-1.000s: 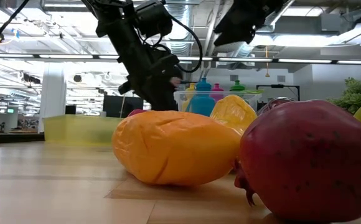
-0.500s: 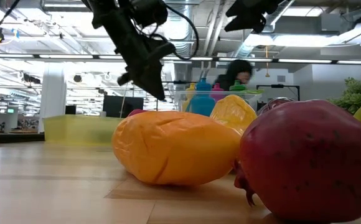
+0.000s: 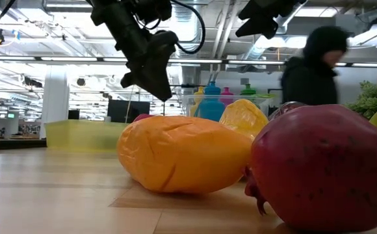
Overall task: Pick & Place Food Item
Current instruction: Put the blue tuna can into the yellow bin
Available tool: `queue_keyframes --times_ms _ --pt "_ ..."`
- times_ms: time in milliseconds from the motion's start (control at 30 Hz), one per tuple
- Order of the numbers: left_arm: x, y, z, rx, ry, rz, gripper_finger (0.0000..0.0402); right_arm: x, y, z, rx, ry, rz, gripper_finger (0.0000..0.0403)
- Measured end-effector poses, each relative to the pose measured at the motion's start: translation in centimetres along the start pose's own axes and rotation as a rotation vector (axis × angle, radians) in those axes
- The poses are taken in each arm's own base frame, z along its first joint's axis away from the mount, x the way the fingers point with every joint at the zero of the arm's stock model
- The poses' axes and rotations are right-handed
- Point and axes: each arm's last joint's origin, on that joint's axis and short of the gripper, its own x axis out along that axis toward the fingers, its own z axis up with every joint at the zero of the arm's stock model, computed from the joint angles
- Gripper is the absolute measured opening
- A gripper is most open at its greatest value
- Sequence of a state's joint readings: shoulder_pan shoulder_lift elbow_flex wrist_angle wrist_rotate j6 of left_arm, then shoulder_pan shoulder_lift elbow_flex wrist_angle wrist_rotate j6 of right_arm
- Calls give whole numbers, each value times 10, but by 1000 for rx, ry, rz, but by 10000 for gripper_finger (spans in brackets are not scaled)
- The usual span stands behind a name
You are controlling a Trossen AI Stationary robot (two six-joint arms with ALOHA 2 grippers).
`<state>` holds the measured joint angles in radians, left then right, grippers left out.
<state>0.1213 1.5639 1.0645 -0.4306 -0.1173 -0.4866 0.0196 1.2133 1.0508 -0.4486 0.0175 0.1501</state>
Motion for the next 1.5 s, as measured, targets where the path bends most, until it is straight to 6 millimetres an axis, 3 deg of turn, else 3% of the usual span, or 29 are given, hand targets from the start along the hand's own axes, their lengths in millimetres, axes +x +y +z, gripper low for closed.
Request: queue_keyframes --times_ms 133,267,633,767,1033,1300,1500 --pt "1 -2 0 39 -19 31 144 0 0 0 8 1 3 226" --pt "12 6 -2 -65 12 77 181 0 0 0 8 0 3 226" --pt "60 16 -21 -73 180 164 187 0 0 0 8 0 2 226" --pt "68 15 -25 -83 235 114 161 0 0 0 8 3 2 226" --pt "72 15 -26 -119 259 91 13 0 0 -1 8 8 1 226" --pt "67 12 -24 -117 218 89 1 0 0 -1 8 8 1 226" --pt "48 11 -16 -93 134 116 0 0 0 -1 7 9 1 226"
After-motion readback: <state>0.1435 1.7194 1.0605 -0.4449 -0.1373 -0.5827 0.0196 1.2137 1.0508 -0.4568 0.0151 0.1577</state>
